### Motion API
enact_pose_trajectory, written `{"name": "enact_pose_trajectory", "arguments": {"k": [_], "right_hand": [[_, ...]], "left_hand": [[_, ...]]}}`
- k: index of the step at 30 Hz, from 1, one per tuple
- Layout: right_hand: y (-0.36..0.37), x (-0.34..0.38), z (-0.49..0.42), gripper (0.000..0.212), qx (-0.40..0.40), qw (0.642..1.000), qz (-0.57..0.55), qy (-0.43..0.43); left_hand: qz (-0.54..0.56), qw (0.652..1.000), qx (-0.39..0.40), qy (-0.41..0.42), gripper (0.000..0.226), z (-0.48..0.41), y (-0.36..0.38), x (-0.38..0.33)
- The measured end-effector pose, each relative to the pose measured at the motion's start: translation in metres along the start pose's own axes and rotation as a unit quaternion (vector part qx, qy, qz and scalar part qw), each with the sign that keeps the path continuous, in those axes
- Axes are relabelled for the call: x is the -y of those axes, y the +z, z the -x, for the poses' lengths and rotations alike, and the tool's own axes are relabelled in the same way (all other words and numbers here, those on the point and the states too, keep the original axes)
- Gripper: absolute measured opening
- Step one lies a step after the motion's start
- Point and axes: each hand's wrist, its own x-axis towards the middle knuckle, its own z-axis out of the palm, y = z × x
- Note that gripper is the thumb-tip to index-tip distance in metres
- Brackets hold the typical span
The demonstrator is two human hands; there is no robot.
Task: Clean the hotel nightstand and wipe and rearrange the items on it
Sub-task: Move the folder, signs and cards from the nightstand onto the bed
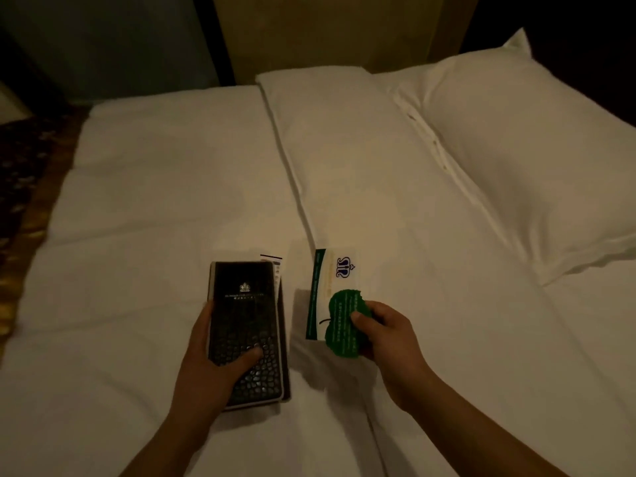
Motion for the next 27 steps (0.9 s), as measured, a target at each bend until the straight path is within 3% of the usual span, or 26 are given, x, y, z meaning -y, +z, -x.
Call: {"name": "enact_pose_trajectory", "arguments": {"k": [7, 12, 17, 27], "right_hand": [[0.074, -0.013, -0.042, 0.016, 0.053, 0.997, 0.052, 0.031], [0.138, -0.031, -0.061, 0.021, 0.062, 0.994, 0.088, 0.032], [0.185, -0.05, -0.071, 0.018, 0.053, 0.99, 0.124, 0.03], [0.205, -0.075, -0.084, 0.02, 0.023, 0.988, 0.151, 0.032]], "left_hand": [[-0.101, 0.993, -0.054, -0.013, 0.103, -0.048, -0.07, 0.024], [-0.23, 0.972, -0.042, -0.011, 0.102, -0.089, -0.107, 0.05], [-0.3, 0.954, -0.004, 0.021, 0.084, -0.11, -0.134, 0.081], [-0.272, 0.96, 0.056, -0.029, 0.079, -0.12, -0.146, 0.1]]}}
